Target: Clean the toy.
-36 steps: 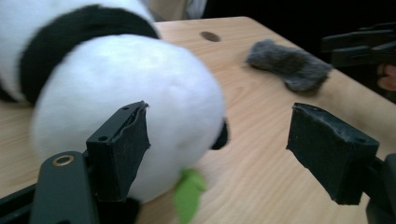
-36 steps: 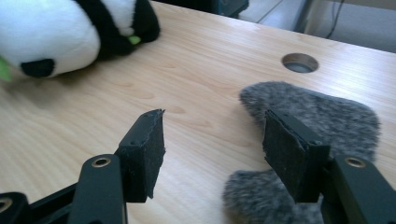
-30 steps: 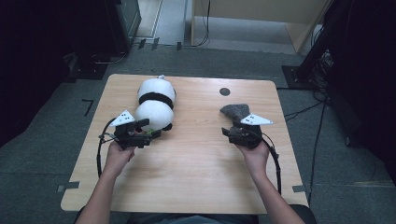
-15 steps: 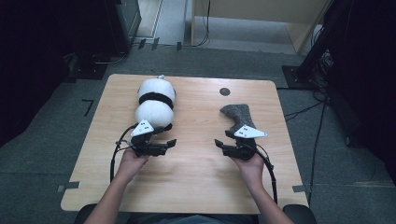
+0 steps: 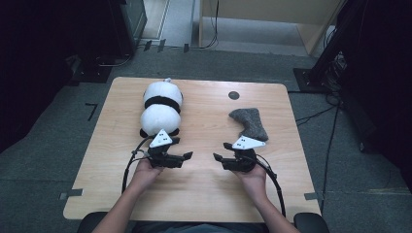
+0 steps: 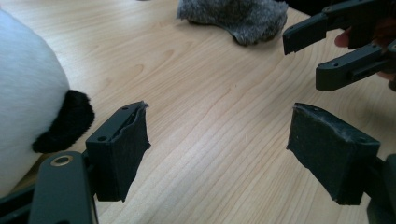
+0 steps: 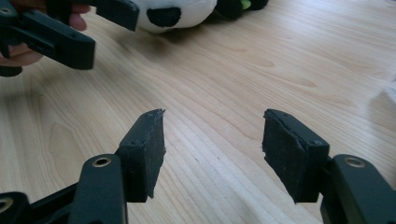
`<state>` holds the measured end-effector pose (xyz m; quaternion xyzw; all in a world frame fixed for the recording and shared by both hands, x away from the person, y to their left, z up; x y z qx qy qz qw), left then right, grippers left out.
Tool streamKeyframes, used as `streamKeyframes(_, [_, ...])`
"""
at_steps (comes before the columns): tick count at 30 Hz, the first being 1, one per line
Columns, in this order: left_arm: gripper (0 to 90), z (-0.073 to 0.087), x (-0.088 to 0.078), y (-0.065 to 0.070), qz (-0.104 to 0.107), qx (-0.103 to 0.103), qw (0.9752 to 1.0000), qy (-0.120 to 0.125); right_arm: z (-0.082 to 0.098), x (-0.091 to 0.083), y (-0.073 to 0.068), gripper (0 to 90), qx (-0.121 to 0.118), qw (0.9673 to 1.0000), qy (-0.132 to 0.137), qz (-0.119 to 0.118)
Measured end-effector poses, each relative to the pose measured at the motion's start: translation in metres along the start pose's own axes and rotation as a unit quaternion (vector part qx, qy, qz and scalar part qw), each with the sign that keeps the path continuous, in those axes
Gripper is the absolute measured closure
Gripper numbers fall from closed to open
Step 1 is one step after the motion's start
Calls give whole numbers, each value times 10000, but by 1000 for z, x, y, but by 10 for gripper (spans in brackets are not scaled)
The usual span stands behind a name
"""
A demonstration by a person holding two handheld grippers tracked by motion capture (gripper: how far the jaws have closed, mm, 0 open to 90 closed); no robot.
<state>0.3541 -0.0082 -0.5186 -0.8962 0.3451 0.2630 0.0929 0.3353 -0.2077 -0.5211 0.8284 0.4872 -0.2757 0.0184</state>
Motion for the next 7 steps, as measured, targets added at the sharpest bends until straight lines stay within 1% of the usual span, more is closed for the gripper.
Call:
streamKeyframes(4, [197,3,4,2,-18,96,9999,-82,0,4,-1,394,-17,10000,-37,-24])
streamKeyframes(7, [197,3,4,2,-29,112,9999,-89,1,5,0,394,-7,10000,-40,-32])
Point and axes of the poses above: each handheld gripper's, and its own axes: x roughly forward along the jaws, z roughly out of its underside, y roughly to its right, the point moved 7 cm from there along x, roughly forward along the jaws, and after that the axes turned 14 degrees about -z, right-handed, at the moved point
